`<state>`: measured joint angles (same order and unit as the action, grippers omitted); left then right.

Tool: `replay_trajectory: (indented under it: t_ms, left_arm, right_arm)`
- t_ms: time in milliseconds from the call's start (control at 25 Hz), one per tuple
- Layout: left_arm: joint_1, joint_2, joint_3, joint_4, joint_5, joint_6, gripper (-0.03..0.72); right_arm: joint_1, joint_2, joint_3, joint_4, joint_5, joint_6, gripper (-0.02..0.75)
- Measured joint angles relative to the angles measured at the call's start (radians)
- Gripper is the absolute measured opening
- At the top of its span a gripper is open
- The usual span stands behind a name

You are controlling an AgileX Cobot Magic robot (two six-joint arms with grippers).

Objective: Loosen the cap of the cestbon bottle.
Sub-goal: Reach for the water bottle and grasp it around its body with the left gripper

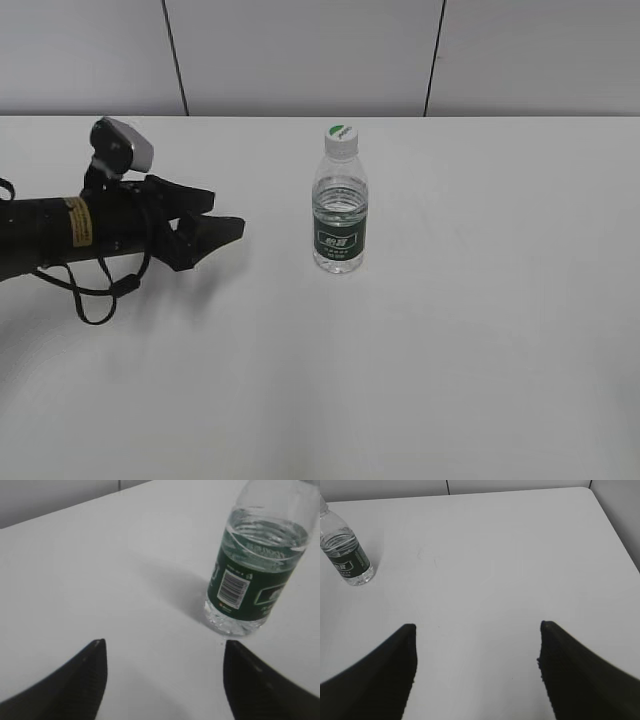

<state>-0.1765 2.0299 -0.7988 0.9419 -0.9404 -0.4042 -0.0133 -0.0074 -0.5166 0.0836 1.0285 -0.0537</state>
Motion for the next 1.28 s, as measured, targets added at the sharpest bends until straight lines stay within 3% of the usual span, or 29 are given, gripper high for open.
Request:
replay_trajectory:
  t_ms: [240, 960, 1280]
  left_arm:
    - [0.0, 0.085, -0.083, 0.142, -0.013, -0.037, 0.557]
    - [0.0, 0.12, -0.101, 0.149, -0.113, -0.04, 0.572]
    - [0.0, 0.2, -0.206, 0.187, -0.202, -0.139, 0.613]
  right_arm:
    - [0.0, 0.0, 0.0, 0.0, 0.0, 0.0, 0.576]
    - [0.0, 0.0, 0.0, 0.0, 0.0, 0.001, 0.576]
    - [0.0, 0.0, 0.0, 0.0, 0.0, 0.001, 0.576]
